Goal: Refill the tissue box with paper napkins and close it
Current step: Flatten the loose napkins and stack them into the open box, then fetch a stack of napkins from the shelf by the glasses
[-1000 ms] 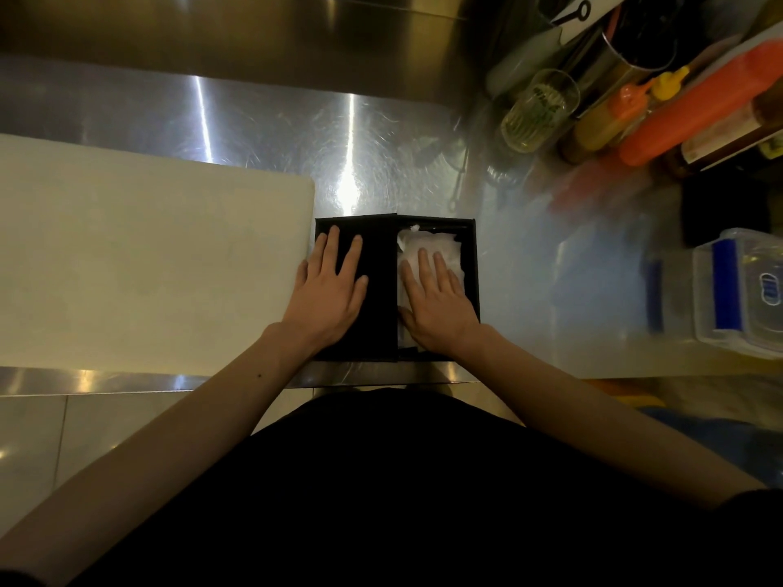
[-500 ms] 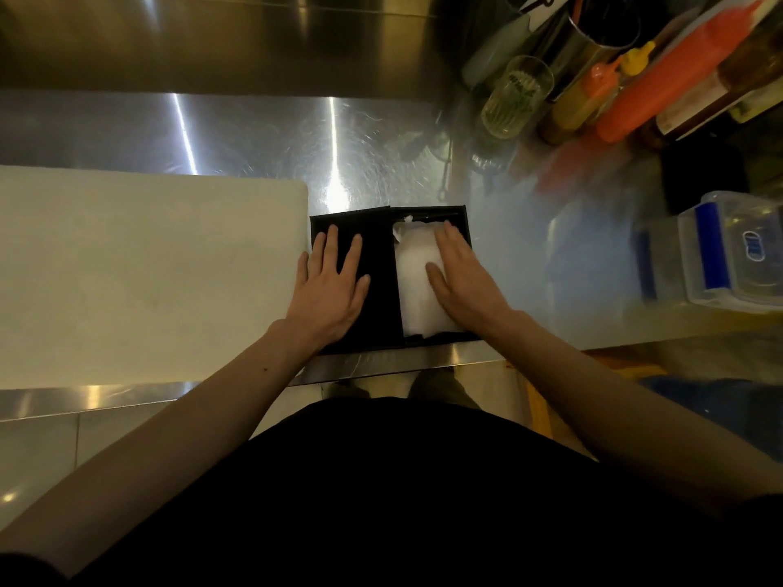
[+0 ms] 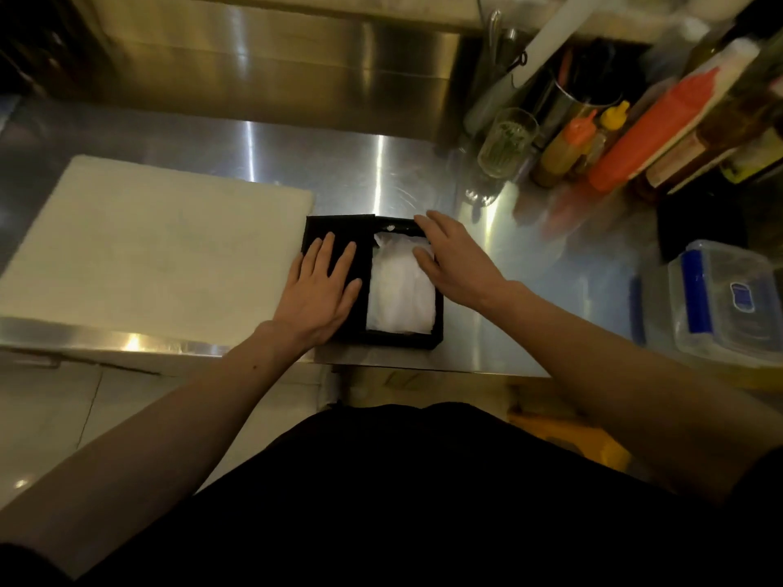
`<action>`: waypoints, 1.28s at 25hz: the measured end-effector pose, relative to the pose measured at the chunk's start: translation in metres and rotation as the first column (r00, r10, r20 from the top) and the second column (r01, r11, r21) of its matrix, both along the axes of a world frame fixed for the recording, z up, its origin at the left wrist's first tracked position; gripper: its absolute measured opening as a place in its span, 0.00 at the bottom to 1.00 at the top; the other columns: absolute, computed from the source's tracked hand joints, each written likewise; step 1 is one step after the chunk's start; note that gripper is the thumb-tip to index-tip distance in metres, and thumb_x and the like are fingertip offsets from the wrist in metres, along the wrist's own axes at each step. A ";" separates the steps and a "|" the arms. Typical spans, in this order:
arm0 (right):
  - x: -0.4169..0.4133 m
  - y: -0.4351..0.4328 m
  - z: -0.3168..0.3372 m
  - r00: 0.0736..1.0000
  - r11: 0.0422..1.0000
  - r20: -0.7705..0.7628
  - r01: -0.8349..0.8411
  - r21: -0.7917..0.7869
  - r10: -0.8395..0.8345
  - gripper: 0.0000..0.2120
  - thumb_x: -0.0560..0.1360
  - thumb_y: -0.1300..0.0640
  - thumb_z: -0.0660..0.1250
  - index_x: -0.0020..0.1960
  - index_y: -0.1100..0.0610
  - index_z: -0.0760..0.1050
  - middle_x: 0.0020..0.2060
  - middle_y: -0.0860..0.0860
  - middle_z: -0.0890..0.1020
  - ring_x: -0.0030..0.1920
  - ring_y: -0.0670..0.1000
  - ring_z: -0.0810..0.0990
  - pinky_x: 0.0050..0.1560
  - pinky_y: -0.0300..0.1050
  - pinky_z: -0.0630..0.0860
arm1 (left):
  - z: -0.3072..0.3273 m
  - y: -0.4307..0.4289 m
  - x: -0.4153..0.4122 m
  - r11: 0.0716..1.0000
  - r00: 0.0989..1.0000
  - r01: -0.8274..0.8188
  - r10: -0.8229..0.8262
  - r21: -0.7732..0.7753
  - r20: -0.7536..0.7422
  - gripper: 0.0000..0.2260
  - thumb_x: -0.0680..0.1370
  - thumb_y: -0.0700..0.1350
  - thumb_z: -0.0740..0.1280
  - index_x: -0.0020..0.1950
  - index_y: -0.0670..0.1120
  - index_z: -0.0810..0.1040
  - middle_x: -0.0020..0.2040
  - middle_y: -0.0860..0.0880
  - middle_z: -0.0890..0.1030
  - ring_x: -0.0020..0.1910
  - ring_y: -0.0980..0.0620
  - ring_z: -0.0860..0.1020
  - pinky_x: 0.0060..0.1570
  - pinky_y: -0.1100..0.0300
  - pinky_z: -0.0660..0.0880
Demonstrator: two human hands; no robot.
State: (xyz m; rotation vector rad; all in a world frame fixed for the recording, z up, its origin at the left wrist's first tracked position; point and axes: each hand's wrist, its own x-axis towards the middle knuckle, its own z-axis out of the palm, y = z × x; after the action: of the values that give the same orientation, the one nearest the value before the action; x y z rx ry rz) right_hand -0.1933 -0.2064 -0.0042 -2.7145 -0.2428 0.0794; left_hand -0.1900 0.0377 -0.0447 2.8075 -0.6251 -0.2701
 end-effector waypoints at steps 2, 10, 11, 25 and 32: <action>-0.007 0.002 0.007 0.994 0.994 0.033 -0.107 0.006 0.107 0.24 0.81 0.54 0.59 0.75 0.61 0.61 0.72 0.61 0.65 0.73 0.59 0.63 0.72 0.52 0.62 | 0.008 -0.006 -0.023 0.996 0.995 -0.087 0.087 -0.007 0.048 0.26 0.83 0.55 0.51 0.80 0.48 0.54 0.79 0.39 0.54 0.78 0.39 0.52 0.75 0.43 0.52; -0.047 0.051 0.039 0.848 0.859 0.137 -0.506 -0.074 0.512 0.23 0.82 0.51 0.56 0.75 0.58 0.61 0.73 0.60 0.64 0.74 0.60 0.61 0.72 0.56 0.62 | 0.044 0.007 -0.156 0.874 0.866 -0.483 0.485 -0.043 0.123 0.24 0.84 0.54 0.53 0.79 0.47 0.58 0.78 0.40 0.59 0.77 0.40 0.56 0.74 0.43 0.55; -0.056 0.068 0.046 0.804 0.819 0.155 -0.567 -0.090 0.574 0.22 0.82 0.51 0.56 0.74 0.58 0.63 0.73 0.61 0.65 0.73 0.61 0.62 0.72 0.57 0.62 | 0.051 0.018 -0.178 0.842 0.829 -0.538 0.538 -0.045 0.150 0.24 0.83 0.53 0.54 0.78 0.47 0.60 0.78 0.40 0.60 0.77 0.40 0.58 0.73 0.44 0.56; -0.328 0.398 0.140 0.092 0.189 0.404 -0.960 -0.208 0.910 0.24 0.78 0.46 0.59 0.70 0.54 0.69 0.67 0.57 0.73 0.66 0.59 0.72 0.66 0.56 0.68 | 0.153 0.203 -0.545 0.258 0.199 -0.961 0.899 -0.104 0.391 0.23 0.82 0.56 0.52 0.74 0.46 0.67 0.72 0.42 0.71 0.71 0.43 0.67 0.70 0.46 0.63; -0.586 0.545 0.163 -0.322 -0.260 0.471 -0.946 -0.193 0.821 0.23 0.78 0.47 0.60 0.71 0.54 0.69 0.66 0.57 0.73 0.66 0.59 0.72 0.65 0.57 0.68 | 0.184 0.243 -0.807 -0.213 -0.233 -0.972 0.859 -0.097 0.456 0.23 0.82 0.55 0.53 0.71 0.44 0.71 0.68 0.42 0.74 0.68 0.41 0.71 0.67 0.44 0.66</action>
State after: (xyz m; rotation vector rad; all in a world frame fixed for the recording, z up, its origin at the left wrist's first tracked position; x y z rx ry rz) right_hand -0.7793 0.3387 0.1585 -1.2800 -2.3935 -0.1485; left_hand -0.9971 0.2805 0.1389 2.5128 1.9311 0.5982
